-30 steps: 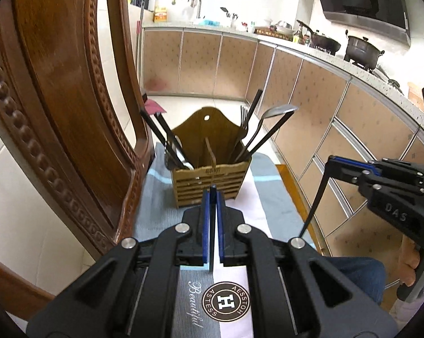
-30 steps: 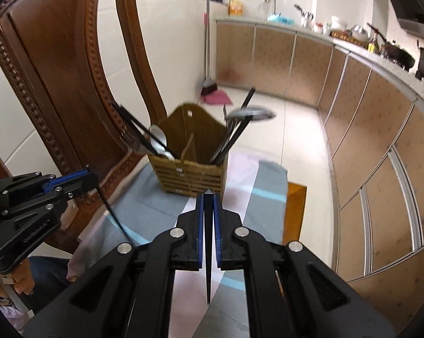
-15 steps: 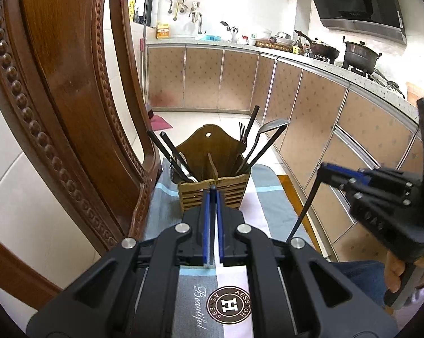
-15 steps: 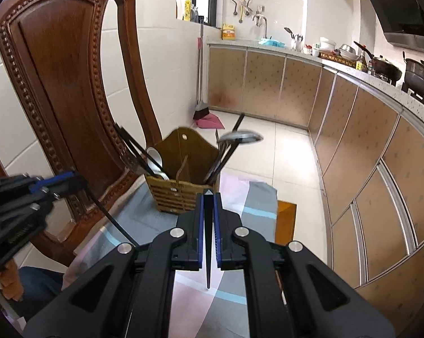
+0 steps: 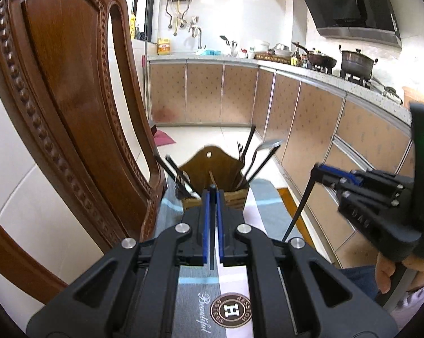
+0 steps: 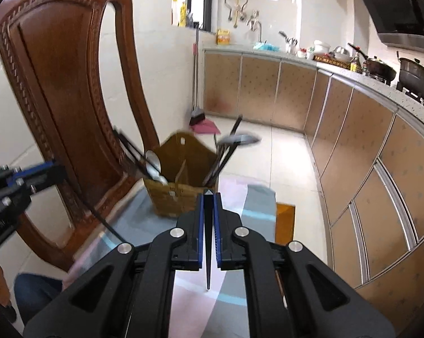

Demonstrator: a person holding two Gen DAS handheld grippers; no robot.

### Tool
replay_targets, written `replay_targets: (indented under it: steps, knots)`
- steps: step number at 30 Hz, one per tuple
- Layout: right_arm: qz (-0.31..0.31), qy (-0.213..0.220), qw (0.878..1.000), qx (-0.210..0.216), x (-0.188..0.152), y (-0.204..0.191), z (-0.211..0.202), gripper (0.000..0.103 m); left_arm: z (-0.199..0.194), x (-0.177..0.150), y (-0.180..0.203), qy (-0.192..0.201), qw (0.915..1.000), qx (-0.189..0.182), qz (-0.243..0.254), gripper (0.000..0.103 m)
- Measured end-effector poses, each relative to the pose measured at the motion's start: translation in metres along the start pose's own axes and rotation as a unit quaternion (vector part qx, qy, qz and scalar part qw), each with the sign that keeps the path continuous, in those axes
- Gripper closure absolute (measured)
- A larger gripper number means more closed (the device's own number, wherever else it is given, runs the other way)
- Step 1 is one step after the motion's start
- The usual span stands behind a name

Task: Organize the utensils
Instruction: 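Raise both grippers above the wooden holder, chopsticks pointing down into it, then lower the chopsticks into the holder and open both grippers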

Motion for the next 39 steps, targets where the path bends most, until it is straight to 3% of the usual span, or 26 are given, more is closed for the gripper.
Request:
replay_targets:
  steps: [6, 9, 14, 19, 29, 39]
  knots:
    - [0.006, 0.092, 0.996, -0.01, 0.064, 0.001, -0.028, 0.096, -0.009, 0.047, -0.005, 0.042, 0.9991, 0.005, -0.006, 0.098]
    - [0.005, 0.117, 0.993, -0.02, 0.086, 0.001, -0.034, 0.096, -0.011, 0.068, 0.0, 0.057, 0.9984, 0.0, -0.003, 0.098]
    - [0.02, 0.155, 0.988, 0.001, 0.108, -0.001, -0.035, 0.096, -0.016, 0.104, -0.001, 0.113, 0.9935, 0.008, -0.007, 0.098]
    - [0.054, 0.202, 0.978, 0.021, 0.114, 0.003, -0.035, 0.096, -0.01, 0.113, -0.009, 0.15, 0.9882, 0.021, -0.025, 0.098]
    - [0.063, 0.159, 0.985, 0.019, 0.104, 0.009, 0.015, 0.096, 0.042, 0.117, -0.019, 0.12, 0.992, 0.03, -0.024, 0.098]
    - [0.063, 0.146, 0.987, 0.026, 0.109, 0.017, 0.049, 0.096, 0.106, 0.125, -0.014, 0.113, 0.9929, 0.033, -0.014, 0.098]
Point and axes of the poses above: each gripper's, at about its wrist camera, not at the fingertips, and z roughly the way its jaws point, y to its right, x to its top, the point moved 8 cm from there along z, roughly the way its jaws point, and after that the axes turned 7 degrees about y, right-handed, at the moved point
